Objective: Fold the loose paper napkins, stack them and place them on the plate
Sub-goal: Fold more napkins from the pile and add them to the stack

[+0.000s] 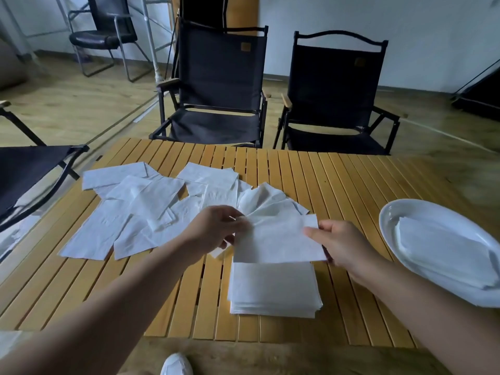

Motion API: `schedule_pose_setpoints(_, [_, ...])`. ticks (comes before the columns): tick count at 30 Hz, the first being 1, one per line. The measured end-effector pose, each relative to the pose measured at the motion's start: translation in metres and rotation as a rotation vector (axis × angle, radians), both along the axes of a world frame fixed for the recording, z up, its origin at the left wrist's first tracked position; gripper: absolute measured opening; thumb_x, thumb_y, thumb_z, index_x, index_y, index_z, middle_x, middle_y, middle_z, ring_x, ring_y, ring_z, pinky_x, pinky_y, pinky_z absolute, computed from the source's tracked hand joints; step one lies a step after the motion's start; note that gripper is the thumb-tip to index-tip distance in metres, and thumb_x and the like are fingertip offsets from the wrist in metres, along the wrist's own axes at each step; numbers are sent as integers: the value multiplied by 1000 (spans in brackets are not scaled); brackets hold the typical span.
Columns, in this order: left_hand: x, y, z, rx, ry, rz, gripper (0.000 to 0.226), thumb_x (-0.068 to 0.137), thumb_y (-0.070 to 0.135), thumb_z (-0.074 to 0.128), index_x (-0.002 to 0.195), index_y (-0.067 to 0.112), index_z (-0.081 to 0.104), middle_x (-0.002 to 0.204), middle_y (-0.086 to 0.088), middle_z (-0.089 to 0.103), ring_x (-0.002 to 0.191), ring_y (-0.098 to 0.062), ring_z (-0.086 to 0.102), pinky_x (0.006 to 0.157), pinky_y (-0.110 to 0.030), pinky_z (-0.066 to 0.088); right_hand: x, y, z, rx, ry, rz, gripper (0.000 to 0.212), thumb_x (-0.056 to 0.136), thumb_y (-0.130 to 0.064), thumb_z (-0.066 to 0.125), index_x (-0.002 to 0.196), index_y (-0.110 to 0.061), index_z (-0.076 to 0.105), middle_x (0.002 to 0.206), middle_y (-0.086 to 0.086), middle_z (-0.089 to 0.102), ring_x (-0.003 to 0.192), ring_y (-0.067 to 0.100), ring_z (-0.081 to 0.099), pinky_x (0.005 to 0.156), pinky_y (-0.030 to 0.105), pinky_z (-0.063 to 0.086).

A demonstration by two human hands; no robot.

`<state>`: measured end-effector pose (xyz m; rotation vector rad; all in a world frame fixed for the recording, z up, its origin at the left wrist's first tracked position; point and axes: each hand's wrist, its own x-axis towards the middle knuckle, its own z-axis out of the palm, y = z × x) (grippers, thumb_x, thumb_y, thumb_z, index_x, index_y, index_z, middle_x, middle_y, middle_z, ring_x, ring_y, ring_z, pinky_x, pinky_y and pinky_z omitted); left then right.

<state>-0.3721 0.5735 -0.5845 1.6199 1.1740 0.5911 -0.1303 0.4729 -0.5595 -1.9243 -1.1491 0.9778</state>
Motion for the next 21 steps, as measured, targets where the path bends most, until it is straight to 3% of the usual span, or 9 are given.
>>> schedule_pose_setpoints(4, [-3,-9,-12,-22,171,-81,8,94,20,65,95,18,73,77,0,73,52,-1,61,53,-22,50,2,-16,-16,-187,-124,146,18,96,-31,64,96,-15,72,85,10,74,52,14,54,53,26,40])
schedule_pose_setpoints(7, [-1,-17,-19,-26,251,-108,11,95,22,65,99,13,71,76,1,72,48,-1,60,47,-17,45,0,-19,-28,-227,-193,180,19,95,-31,64,99,-14,72,83,3,73,49,3,56,51,22,40])
schedule_pose_setpoints(9, [0,-19,-24,-30,289,-124,14,94,25,67,97,12,70,72,1,71,47,-2,60,45,-17,43,-1,-20,-35,-226,-272,199,21,94,-34,65,98,-14,73,85,-3,74,63,2,66,59,27,51])
schedule_pose_setpoints(11, [0,-19,-30,-13,344,-136,16,92,30,69,92,13,69,73,1,71,50,-4,62,47,-18,44,-1,-20,-42,-226,-346,188,27,91,-39,67,94,-13,73,83,-2,74,74,13,70,71,36,56])
schedule_pose_setpoints(16, [1,-19,-42,57,511,-172,19,88,36,73,87,17,69,80,-3,69,58,-10,62,51,-17,48,-4,-26,-51,-235,-491,167,32,88,-45,69,82,-15,61,62,-5,51,52,10,45,52,23,35])
schedule_pose_setpoints(21, [2,-17,-47,136,570,-144,24,84,42,75,90,24,61,89,3,61,74,-13,59,58,-22,51,3,-17,-51,-236,-485,164,34,85,-46,73,79,-19,53,67,-4,51,57,12,46,54,25,38])
